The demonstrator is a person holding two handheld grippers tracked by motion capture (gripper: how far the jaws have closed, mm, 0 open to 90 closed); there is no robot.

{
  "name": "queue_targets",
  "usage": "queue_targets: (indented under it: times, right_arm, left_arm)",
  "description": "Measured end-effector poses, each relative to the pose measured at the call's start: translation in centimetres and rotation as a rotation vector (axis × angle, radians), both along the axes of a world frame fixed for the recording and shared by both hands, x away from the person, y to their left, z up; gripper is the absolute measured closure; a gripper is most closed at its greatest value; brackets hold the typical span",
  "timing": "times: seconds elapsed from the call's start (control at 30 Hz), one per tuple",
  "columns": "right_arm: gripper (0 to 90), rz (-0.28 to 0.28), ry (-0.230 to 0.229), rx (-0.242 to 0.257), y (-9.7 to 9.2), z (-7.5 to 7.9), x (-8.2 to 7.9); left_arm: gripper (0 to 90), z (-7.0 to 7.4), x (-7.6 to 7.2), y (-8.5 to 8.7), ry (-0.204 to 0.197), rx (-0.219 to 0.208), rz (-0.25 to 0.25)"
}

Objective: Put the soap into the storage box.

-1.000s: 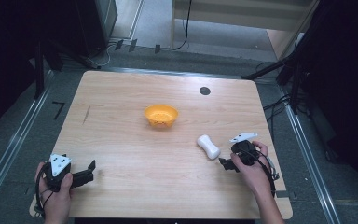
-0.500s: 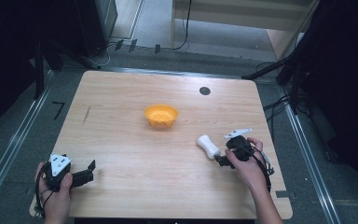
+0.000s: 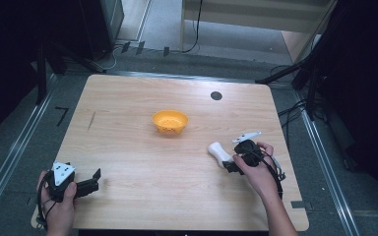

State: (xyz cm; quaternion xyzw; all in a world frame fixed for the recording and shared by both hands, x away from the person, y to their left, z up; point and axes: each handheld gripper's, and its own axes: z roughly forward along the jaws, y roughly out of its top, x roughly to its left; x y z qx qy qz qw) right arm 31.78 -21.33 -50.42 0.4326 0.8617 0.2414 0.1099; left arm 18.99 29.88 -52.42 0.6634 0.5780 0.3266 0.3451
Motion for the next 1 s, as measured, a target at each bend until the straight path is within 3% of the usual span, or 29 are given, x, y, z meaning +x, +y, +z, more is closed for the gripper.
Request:
queue_targets:
  times: [0.67,1.0]
  right_arm:
    - [13.3,0.005,0.009,-0.004,2.1,0.3,1.2]
    - [14.1,0.0,0.041,-0.011,2.9,-0.1,1.6]
  left_arm:
    - [0.0,0.0,0.0,0.0,0.001,-0.003,-0.001]
    - [0.0,0.0,0.1,0.0,0.001,-0.005,-0.001]
